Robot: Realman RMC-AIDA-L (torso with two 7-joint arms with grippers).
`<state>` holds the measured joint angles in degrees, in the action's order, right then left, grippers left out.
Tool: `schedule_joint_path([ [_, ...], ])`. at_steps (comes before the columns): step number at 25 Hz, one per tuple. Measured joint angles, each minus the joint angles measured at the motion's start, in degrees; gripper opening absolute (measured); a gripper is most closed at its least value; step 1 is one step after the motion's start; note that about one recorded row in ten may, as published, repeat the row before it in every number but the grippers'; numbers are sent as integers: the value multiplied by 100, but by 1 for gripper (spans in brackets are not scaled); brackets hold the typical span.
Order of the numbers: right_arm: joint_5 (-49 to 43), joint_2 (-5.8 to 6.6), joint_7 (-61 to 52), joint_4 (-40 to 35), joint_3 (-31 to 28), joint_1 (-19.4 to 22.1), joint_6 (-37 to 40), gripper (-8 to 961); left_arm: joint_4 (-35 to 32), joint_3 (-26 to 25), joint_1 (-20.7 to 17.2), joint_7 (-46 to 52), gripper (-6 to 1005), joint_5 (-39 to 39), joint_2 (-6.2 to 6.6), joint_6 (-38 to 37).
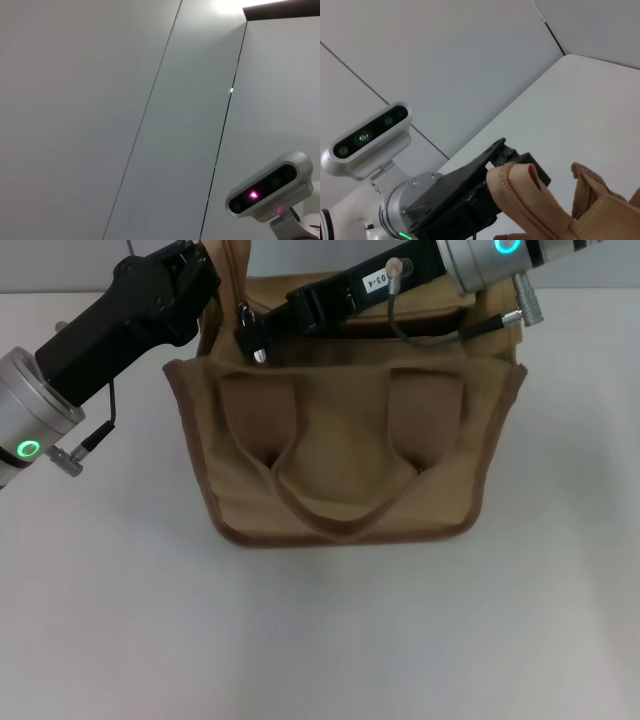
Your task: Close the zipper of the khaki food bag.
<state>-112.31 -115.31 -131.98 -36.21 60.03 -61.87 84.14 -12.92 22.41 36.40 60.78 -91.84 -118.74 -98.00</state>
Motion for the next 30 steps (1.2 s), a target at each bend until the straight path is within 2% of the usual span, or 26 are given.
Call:
schedule_joint_path([
  [8, -47, 5, 24, -65, 15, 56, -3, 1, 0, -36, -17, 7, 36, 7, 3, -1],
  [11, -327, 49, -190, -447, -55, 356, 17, 1, -9, -48, -60, 11, 36, 98, 16, -6],
  [13, -472, 97, -398, -838, -145, 653, 68, 1, -33, -53, -110, 12, 36, 189, 19, -10],
  [16, -524, 243, -623, -1342, -390, 1112, 239, 1, -66, -68, -183, 14, 36, 316, 34, 5],
  [17, -526, 324, -677, -1505, -558, 1298, 355, 1, -76, -74, -194, 15, 36, 331, 35, 12],
  [22, -666, 564, -708, -1870, -1531, 1844, 901, 0, -119, -175, -266, 35, 37, 373, 71, 49],
  [26, -741, 600, -547, -1898, -1902, 2003, 1101, 0, -184, -209, -286, 83, 37, 379, 73, 149],
  [30, -414, 572, -302, -1874, -2019, 2162, 1345, 0, -200, -195, -258, 101, 38, 404, 79, 244],
])
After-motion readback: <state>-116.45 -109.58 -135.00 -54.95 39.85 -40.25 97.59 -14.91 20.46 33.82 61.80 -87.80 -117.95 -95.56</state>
